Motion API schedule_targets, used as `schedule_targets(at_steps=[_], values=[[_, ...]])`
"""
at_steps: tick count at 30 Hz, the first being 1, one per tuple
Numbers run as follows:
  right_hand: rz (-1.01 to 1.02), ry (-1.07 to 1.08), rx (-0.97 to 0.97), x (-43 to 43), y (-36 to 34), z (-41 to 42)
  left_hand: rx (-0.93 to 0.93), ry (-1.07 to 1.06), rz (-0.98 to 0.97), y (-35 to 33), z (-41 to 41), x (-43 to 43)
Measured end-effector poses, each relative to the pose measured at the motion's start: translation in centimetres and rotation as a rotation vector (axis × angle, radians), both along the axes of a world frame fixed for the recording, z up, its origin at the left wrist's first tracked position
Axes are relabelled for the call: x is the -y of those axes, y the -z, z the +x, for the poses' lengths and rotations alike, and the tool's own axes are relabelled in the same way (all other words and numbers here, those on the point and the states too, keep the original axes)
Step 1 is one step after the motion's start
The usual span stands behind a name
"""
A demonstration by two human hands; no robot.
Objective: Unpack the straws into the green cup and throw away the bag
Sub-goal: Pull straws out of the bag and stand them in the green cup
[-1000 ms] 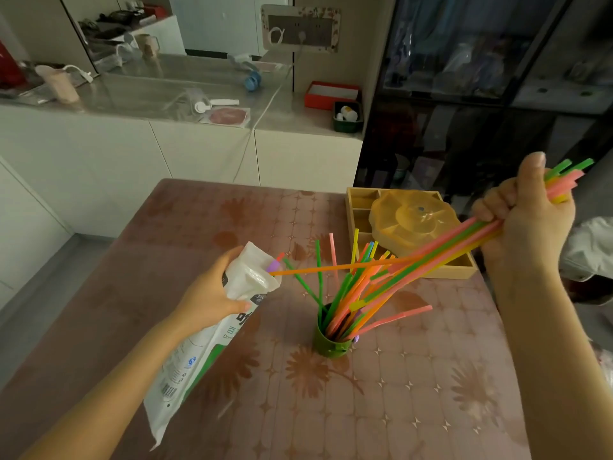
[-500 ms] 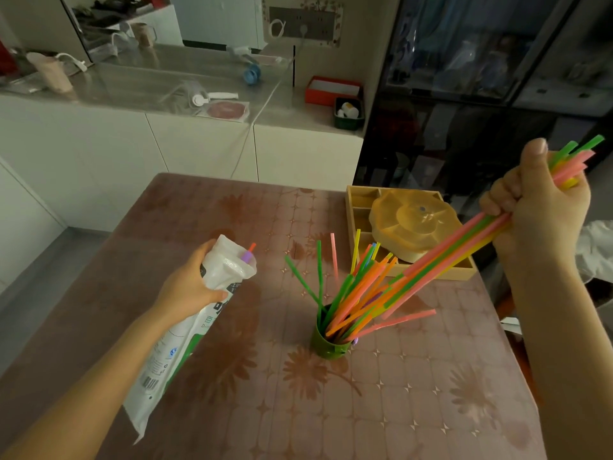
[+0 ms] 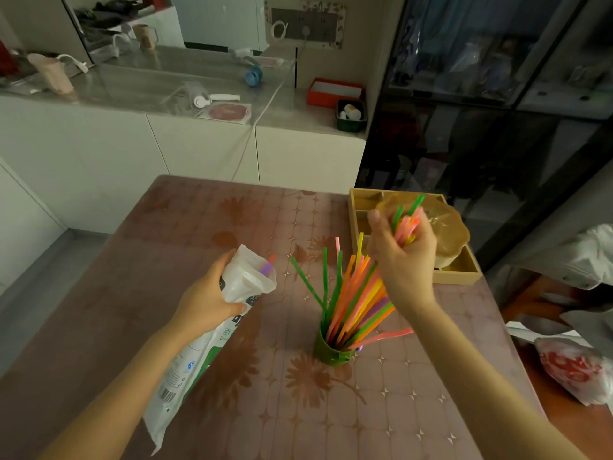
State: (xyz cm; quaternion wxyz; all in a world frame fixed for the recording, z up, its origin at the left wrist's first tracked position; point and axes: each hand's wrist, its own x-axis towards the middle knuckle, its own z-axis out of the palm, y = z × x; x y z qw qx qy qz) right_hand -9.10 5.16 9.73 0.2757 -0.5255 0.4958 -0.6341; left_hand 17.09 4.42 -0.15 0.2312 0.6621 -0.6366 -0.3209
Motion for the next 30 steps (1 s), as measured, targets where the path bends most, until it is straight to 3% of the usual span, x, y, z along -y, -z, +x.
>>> schedule_targets(at_steps=[5, 9, 15, 18, 21, 26, 30], values=[[0.063, 0.18, 0.07, -0.4, 4.4, 0.3, -0.003, 0.029, 0.002, 0.0, -0.5, -0.3], [0.154, 0.188, 0.116, -1.0, 6.8, 0.2, 0.015, 0.022, 0.019, -0.1, -0.8, -0.4], [0.496, -0.067, 0.048, -0.8, 7.7, -0.2, 0.005, 0.032, 0.011, -0.7, -1.5, -0.3], [0.425, -0.054, 0.04, -0.4, 6.0, -1.0, 0.0, 0.043, -0.002, -1.1, -1.7, -0.1], [0.358, -0.076, -0.159, 0.1, 5.2, -0.8, 0.006, 0.049, -0.023, -1.7, -1.9, 0.3], [0.582, -0.247, -0.469, 1.1, 4.5, -0.5, 0.002, 0.057, -0.051, -2.5, -2.4, 0.7], [0.581, -0.355, -0.306, 1.6, 2.5, -1.2, -0.016, 0.063, -0.082, -3.5, -2.5, 0.9]])
